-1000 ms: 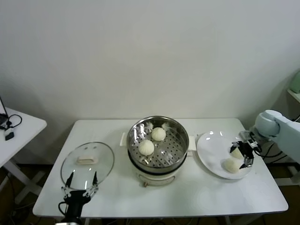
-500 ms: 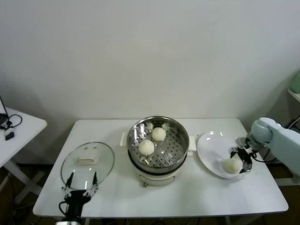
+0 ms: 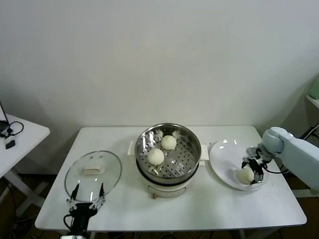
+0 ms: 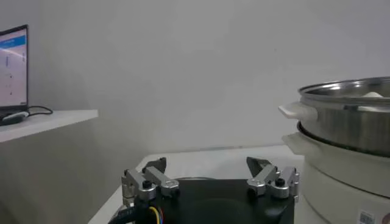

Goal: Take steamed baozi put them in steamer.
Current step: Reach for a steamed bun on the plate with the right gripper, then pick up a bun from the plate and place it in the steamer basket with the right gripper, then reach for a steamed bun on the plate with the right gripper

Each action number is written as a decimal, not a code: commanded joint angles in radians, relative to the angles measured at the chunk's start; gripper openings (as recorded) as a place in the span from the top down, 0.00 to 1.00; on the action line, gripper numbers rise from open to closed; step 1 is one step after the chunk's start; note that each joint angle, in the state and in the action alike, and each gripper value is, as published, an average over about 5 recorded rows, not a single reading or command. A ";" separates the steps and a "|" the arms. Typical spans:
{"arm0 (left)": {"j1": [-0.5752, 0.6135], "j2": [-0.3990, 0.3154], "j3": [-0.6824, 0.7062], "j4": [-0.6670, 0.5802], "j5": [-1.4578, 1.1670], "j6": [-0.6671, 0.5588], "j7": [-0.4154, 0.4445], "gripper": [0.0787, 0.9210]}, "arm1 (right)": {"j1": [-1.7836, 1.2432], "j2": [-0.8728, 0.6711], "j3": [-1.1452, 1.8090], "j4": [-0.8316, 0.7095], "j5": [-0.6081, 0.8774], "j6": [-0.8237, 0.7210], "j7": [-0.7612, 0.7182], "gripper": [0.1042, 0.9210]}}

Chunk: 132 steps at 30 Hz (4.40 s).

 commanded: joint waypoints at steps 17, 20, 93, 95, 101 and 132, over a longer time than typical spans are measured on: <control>-0.012 0.000 0.010 -0.010 0.016 0.016 -0.001 0.12 | 0.167 -0.020 -0.062 0.116 -0.003 0.080 -0.027 0.28; -0.014 0.000 0.011 -0.010 0.019 0.017 0.000 0.12 | 0.320 -0.021 -0.144 0.214 -0.015 0.137 -0.045 0.28; -0.008 -0.006 0.066 -0.009 0.082 0.050 0.000 0.12 | 0.435 0.380 -0.370 0.664 -0.320 0.501 -0.041 0.18; -0.013 -0.005 0.067 -0.010 0.082 0.054 -0.001 0.12 | 0.433 0.378 -0.368 0.664 -0.321 0.501 -0.041 0.16; -0.020 -0.006 0.068 -0.008 0.082 0.057 -0.002 0.12 | 0.433 0.364 -0.358 0.667 -0.303 0.502 -0.040 0.12; -0.044 0.045 0.074 -0.046 -0.016 0.084 -0.003 0.12 | 0.552 -0.166 -0.293 0.273 0.431 -0.038 -0.044 0.12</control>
